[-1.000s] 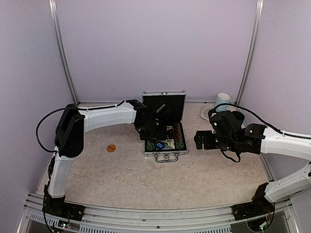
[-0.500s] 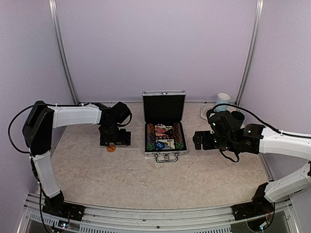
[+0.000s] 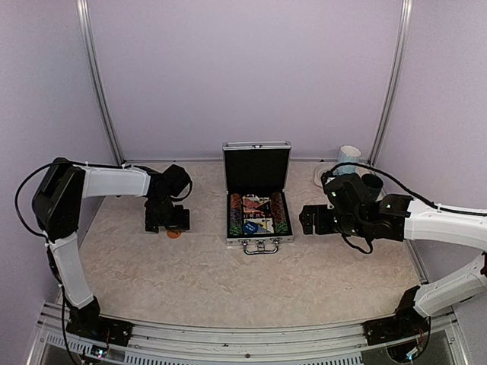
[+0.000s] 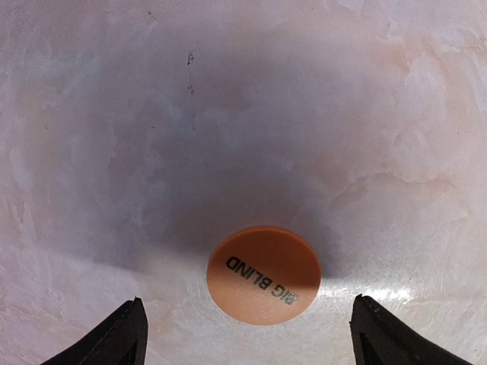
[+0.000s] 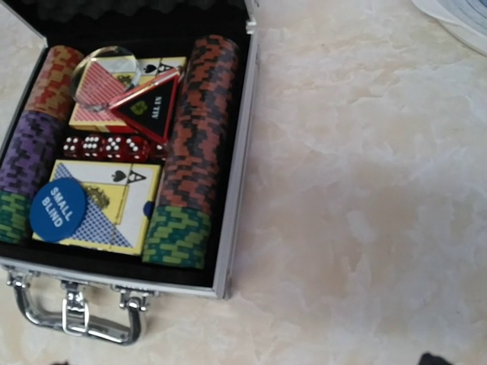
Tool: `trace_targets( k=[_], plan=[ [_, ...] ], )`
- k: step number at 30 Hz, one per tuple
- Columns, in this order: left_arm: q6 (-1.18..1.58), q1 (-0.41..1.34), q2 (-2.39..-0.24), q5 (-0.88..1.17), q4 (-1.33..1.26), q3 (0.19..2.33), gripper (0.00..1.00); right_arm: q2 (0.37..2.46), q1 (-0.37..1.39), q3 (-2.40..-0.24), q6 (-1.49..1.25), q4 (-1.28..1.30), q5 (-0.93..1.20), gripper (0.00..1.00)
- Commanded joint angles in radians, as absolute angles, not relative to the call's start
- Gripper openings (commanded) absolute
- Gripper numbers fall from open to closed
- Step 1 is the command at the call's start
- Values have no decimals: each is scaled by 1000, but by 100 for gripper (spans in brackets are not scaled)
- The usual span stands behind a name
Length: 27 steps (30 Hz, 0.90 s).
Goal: Pack up texas hold em set
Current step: Pick up the small blind button from the center of the board.
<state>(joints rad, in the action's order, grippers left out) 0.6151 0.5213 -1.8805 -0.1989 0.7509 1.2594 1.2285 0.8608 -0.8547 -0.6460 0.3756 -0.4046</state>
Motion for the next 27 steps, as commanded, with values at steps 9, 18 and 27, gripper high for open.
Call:
trace_targets(
  k=[9, 18, 27],
  plan=[
    [591, 505, -1941, -192, 698, 1251, 83, 1228, 853, -859, -648, 364, -409, 99],
    [592, 505, -1952, -200, 691, 1234, 76, 1241, 853, -867, -640, 358, -406, 99],
    [597, 505, -1949, -170, 679, 1218, 64, 1233, 853, -869, -638, 365, -410, 99]
  ],
)
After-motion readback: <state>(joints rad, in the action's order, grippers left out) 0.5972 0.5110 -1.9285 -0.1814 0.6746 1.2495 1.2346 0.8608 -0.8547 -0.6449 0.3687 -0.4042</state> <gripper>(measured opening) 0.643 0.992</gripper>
